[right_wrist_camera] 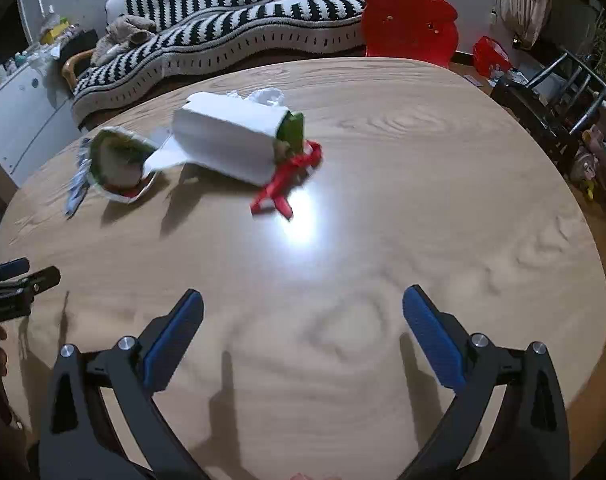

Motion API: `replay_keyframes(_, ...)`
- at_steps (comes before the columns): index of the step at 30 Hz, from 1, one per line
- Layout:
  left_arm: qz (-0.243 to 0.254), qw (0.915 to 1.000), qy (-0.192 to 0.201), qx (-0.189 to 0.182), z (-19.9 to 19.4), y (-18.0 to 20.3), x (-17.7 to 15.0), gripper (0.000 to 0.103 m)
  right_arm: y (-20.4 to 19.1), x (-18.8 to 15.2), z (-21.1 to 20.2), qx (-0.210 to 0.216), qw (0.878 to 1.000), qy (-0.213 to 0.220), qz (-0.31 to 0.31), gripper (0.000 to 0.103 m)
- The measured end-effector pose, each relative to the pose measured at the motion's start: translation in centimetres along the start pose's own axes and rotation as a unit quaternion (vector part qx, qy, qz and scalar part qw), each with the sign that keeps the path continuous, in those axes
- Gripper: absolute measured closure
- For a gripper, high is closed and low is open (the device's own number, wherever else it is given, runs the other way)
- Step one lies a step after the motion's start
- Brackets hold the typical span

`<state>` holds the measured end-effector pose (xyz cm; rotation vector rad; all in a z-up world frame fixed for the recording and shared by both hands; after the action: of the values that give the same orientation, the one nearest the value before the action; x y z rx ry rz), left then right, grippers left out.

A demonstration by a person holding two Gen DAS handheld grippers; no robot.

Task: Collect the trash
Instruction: 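Move both open tools back over the table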

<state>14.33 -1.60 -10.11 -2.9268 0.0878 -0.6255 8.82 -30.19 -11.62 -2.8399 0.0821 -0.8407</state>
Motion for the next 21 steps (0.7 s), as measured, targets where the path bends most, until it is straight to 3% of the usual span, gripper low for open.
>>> replay_keyframes(6,-0.006,0.9999,0.001,-0.011,2.6,-0.6,3.2,0.006,-0.7,3.8,4.8,-0.011,1.000,-0.015,0.019,0.005)
replay_keyframes(8,-0.008,0.9999,0.006,-0.011,3.2,-0.9,4.4,0.006,-0.6,4.7,6.0,-0.032,0.999,-0.016,0.019,0.005)
replay_keyframes(15,-0.033,0.9990,0.031,0.000,4.9,-2.6,7.1,0.006,0.0,5.9,7.1,-0.048,0.999,0.002,0.012,0.005)
replay_keyframes(19,-0.016,0.9991,0.038,-0.011,5.4,-2.6,8.1,0.006,0.2,5.6,6.9,-0.037,0.999,0.012,-0.005,0.006)
replay_keyframes(20,-0.010,0.9989,0.043,-0.013,5.4,-2.5,8.3,0.009,0.2,5.6,6.9,-0.034,0.999,0.014,-0.011,0.016)
replay_keyframes(21,-0.004,0.9982,0.058,-0.017,5.1,-2.3,8.4,0.035,0.1,5.8,6.5,-0.030,0.999,0.025,-0.020,0.045)
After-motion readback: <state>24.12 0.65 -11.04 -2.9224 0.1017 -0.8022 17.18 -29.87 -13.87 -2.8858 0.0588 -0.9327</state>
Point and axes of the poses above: each gripper's, at about its wrist camera, not at the fingertips, and z roughly the way its jaws point, y to its right, x to its top, the point moved 8 cm from there along z, roughly the way its jaws point, and after that the axes turned 7 degrees about x, right-handed, at the moved point
